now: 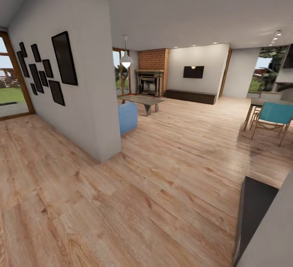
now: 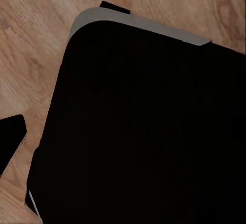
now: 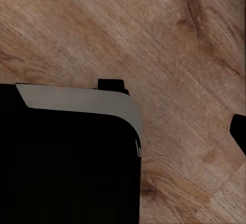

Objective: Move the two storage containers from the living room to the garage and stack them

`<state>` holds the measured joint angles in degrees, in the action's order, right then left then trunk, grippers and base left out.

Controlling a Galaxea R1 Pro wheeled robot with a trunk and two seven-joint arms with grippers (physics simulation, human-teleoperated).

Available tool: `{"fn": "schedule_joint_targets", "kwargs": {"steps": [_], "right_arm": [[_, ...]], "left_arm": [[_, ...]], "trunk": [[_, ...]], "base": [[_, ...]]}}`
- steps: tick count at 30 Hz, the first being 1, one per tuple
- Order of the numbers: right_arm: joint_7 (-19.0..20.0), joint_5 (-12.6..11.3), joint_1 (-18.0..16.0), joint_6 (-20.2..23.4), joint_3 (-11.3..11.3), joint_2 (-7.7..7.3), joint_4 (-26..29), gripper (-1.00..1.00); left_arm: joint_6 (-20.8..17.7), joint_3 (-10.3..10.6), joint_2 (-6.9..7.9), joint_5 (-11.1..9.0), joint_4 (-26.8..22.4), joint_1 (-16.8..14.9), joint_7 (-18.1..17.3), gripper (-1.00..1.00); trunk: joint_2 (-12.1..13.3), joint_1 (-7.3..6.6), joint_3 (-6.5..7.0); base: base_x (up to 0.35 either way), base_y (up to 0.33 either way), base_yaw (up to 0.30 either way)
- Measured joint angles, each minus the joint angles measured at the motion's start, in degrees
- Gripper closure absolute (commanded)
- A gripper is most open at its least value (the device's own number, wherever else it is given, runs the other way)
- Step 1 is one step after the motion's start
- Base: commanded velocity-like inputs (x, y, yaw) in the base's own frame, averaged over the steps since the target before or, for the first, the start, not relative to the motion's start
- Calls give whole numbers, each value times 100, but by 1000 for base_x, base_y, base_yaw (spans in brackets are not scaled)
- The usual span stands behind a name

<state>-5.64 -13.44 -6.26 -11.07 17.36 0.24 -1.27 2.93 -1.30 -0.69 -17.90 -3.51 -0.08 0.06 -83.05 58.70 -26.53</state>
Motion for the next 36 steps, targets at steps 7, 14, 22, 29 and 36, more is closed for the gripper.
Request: {"fn": "schedule_joint_targets", "kwargs": {"steps": [7,14,22,29,36], "right_arm": [[31,14,-1,-5,8,-6,0,-100],[-16,8,-1,-1,9,-1,0,-100],[32,15,-1,-7,8,-7,0,-100],[50,17,-1,-7,9,-1,0,-100],[51,20,0,-8,9,0,0,-100]], "left_arm": [[1,0,0,0,3,0,2,-100],[0,0,0,0,5,0,-1,-100],[-4,0,0,0,4,0,1,-100],[-7,0,0,0,7,0,1,-100],[-6,0,0,0,1,0,1,-100]], "trunk": [[0,0,-8],[0,0,-8],[0,0,-8],[0,0,-8],[0,0,-20]], "base": [[322,0,-48],[322,0,-1],[322,0,0],[322,0,-27],[322,0,-211]]}}
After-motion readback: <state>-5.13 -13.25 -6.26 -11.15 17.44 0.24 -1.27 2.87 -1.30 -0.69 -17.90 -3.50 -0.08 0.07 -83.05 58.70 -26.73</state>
